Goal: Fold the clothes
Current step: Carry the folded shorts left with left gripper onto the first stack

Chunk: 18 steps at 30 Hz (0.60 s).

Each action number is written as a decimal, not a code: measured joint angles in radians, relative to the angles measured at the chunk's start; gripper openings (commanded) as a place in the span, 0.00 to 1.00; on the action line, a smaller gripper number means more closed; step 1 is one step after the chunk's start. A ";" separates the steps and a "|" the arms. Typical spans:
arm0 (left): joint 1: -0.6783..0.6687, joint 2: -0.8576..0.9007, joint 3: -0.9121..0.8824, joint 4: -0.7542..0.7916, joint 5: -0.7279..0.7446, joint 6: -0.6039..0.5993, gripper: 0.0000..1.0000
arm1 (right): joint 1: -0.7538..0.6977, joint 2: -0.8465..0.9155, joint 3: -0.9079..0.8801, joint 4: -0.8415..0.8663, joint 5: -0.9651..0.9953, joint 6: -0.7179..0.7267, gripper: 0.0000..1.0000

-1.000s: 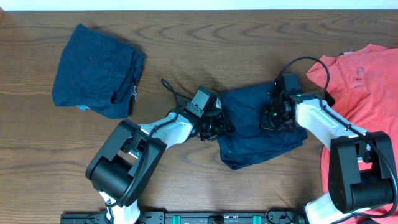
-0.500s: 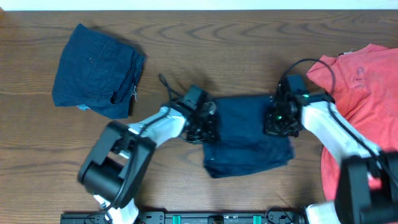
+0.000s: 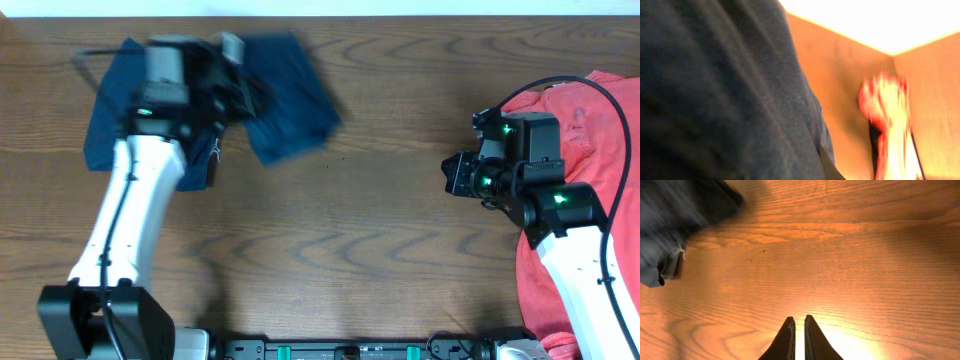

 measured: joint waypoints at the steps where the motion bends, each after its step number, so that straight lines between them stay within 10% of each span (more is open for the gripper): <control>1: 0.035 0.000 0.009 0.027 -0.001 -0.008 0.06 | 0.000 0.000 0.000 -0.002 0.000 0.002 0.06; 14: 0.406 0.061 0.021 0.005 -0.072 -0.043 0.07 | 0.000 0.000 0.000 -0.019 -0.001 0.024 0.05; 18: 0.430 0.112 0.021 -0.064 -0.084 -0.037 0.64 | 0.000 0.000 0.000 -0.020 -0.001 0.025 0.05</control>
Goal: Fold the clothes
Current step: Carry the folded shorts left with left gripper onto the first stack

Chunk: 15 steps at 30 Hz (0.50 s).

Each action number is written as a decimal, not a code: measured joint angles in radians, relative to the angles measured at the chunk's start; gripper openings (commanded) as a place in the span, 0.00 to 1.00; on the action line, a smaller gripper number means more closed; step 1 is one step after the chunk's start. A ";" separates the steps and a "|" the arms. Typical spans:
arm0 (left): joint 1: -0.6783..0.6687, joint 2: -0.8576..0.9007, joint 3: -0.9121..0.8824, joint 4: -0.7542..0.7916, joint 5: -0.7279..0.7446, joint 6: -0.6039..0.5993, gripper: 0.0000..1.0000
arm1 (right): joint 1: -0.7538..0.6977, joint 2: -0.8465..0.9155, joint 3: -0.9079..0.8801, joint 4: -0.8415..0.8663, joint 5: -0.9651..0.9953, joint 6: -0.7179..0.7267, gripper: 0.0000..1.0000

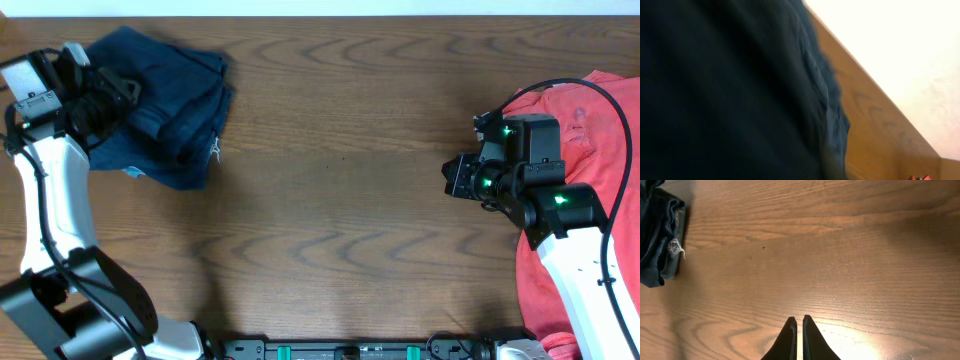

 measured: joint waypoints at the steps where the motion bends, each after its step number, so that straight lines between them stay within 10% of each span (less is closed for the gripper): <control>1: 0.005 0.009 0.000 -0.021 -0.003 0.002 0.69 | 0.000 0.000 0.000 0.000 0.000 0.000 0.05; 15: 0.120 -0.112 0.000 -0.344 -0.059 0.120 0.86 | 0.000 0.000 0.000 -0.006 0.000 0.002 0.07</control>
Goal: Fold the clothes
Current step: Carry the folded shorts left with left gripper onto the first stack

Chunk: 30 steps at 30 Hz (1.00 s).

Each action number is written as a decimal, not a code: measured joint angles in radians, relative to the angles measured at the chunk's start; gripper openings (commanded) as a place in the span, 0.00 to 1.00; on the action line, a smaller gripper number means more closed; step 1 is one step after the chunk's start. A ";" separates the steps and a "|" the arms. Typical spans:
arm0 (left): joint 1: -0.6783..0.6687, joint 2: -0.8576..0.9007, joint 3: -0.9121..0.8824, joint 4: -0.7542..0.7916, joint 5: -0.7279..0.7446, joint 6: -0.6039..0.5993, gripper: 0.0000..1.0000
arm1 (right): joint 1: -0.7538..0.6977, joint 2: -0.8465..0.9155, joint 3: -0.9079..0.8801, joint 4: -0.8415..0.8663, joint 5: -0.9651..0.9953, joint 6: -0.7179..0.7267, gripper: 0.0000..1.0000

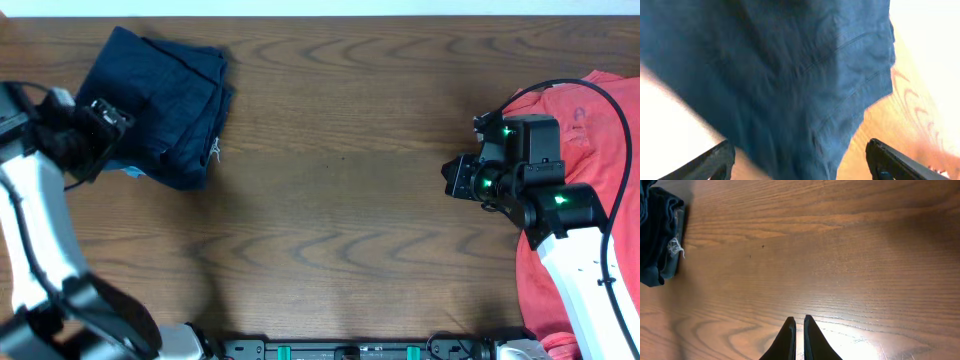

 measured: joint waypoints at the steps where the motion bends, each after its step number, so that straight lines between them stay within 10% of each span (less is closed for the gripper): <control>1: 0.010 -0.028 0.000 -0.018 0.000 0.005 0.86 | 0.000 0.000 0.000 -0.001 0.000 0.000 0.07; 4: 0.029 -0.108 0.000 -0.039 0.000 0.015 0.79 | 0.000 0.000 0.000 -0.001 0.000 0.000 0.07; 10: 0.014 -0.177 0.006 0.066 -0.008 0.028 0.06 | 0.000 0.000 0.000 0.001 0.000 0.000 0.07; 21: -0.138 0.142 0.011 0.366 -0.092 0.125 0.07 | 0.000 0.001 0.000 0.020 0.035 0.007 0.08; 30: -0.176 0.360 0.011 0.400 -0.144 0.187 0.51 | 0.000 0.003 0.000 0.023 0.055 0.016 0.06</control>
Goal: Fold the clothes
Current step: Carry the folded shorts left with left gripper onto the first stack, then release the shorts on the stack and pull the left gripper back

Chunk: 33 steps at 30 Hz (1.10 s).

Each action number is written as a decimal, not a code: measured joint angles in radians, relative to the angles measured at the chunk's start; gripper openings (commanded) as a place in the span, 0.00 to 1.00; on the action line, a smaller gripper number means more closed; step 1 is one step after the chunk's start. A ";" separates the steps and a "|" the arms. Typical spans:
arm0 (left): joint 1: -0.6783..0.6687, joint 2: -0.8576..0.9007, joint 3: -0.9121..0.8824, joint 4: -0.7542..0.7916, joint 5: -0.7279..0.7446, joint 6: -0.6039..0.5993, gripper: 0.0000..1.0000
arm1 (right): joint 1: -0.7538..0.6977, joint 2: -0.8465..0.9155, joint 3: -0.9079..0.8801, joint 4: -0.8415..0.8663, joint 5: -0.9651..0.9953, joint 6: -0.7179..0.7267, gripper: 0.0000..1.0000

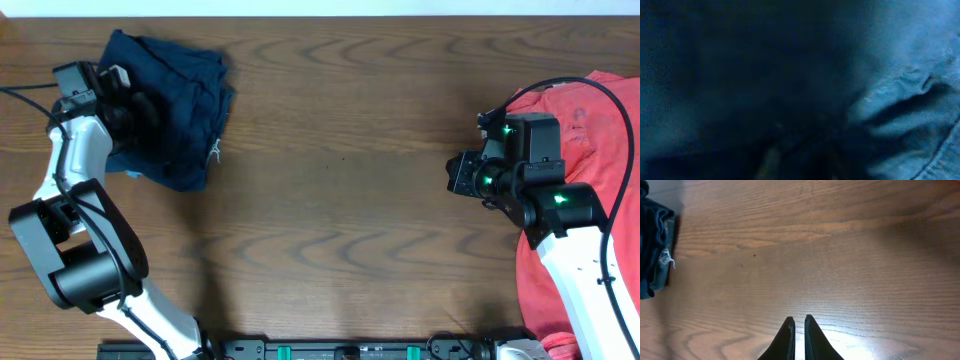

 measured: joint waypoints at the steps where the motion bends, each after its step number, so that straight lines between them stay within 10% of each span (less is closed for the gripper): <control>1: -0.001 -0.003 0.000 0.000 0.002 0.006 0.54 | 0.000 0.000 0.000 0.000 0.000 0.000 0.05; 13: -0.045 -0.406 0.000 -0.221 0.094 0.083 0.68 | 0.034 -0.080 0.000 0.000 -0.041 -0.064 0.06; 23: -0.196 -0.890 0.002 -0.412 0.097 0.264 0.98 | 0.131 -0.393 0.001 -0.060 -0.012 -0.109 0.54; 26: -0.201 -1.012 0.004 -0.503 0.067 0.280 0.98 | 0.132 -0.463 0.001 -0.107 0.003 -0.114 0.96; 33: -0.201 -1.137 0.008 -0.638 0.019 0.290 0.98 | 0.132 -0.520 0.002 -0.154 0.012 -0.124 0.99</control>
